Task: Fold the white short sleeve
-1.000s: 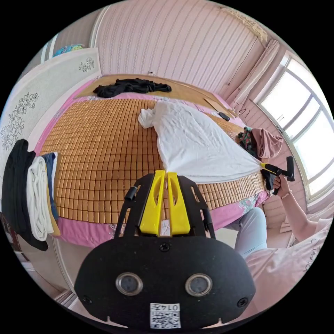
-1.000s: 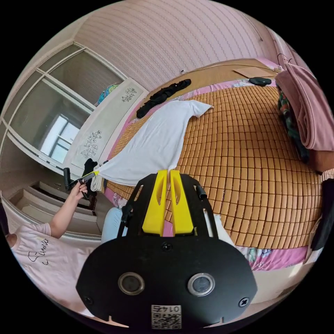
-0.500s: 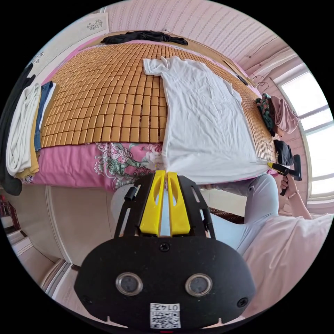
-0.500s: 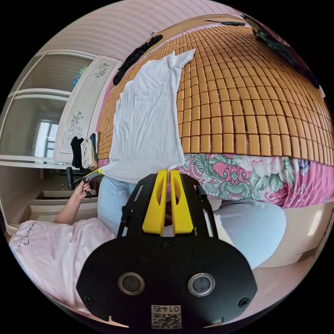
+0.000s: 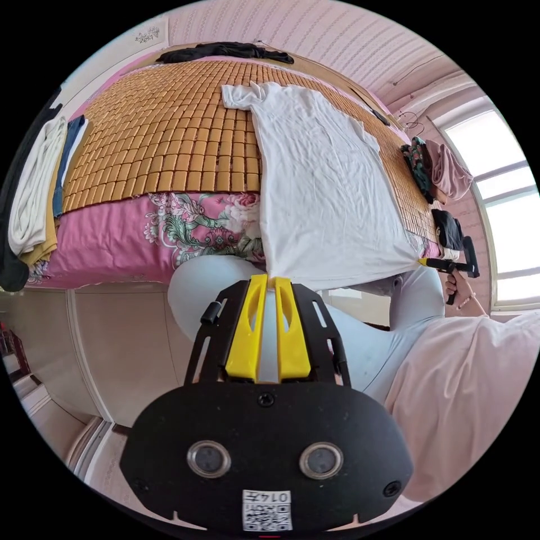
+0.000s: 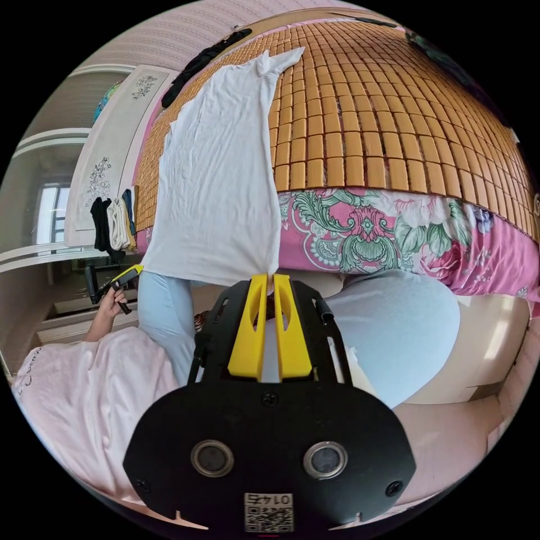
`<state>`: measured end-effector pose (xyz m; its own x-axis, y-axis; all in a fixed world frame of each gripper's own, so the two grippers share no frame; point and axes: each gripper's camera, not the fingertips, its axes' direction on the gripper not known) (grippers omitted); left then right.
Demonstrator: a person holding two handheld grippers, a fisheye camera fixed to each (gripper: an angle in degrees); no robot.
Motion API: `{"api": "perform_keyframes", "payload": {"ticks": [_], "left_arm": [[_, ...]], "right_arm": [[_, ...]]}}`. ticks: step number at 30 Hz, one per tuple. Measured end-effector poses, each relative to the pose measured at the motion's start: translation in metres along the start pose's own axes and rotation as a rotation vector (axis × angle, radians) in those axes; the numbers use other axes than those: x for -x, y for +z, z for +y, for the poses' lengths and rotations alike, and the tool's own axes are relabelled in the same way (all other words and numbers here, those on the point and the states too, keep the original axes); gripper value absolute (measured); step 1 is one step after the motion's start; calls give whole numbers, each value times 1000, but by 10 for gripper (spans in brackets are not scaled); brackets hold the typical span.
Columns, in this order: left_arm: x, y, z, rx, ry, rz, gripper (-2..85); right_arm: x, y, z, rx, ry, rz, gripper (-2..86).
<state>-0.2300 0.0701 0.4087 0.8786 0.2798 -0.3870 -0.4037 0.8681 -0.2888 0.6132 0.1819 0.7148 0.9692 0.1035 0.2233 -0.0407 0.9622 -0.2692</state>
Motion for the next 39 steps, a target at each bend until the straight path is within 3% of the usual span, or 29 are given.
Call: {"api": "perform_keyframes", "payload": {"ticks": [4,10,18,24,26,30,33,39], "left_arm": [[1,-22,-23,-48,45,-116,19],[-59,-20,-145,-97,338,-181,-2],[-266,99,-392,-189,720,-47,-5],[-357,211,-477,-94,735,-59,47],[-360,244,-488,10,736,-109,46],[-326,238,-496,-28,708,26,-6],[-276,203,-490,-162,599,157,-9],[-188,188,-471,-184,460,138,-10]], "right_arm": [[-2,-19,-25,-104,-26,84,16],[-7,-32,-94,-271,-78,3,35],[-6,-10,-134,-390,-116,-55,23],[-7,-5,-135,-434,-150,-31,14],[-8,-3,-137,-432,-153,-39,12],[-6,-2,-150,-441,-183,-71,8],[2,-7,-166,-455,-221,-70,9],[33,-15,-209,-456,-304,-65,22]]}}
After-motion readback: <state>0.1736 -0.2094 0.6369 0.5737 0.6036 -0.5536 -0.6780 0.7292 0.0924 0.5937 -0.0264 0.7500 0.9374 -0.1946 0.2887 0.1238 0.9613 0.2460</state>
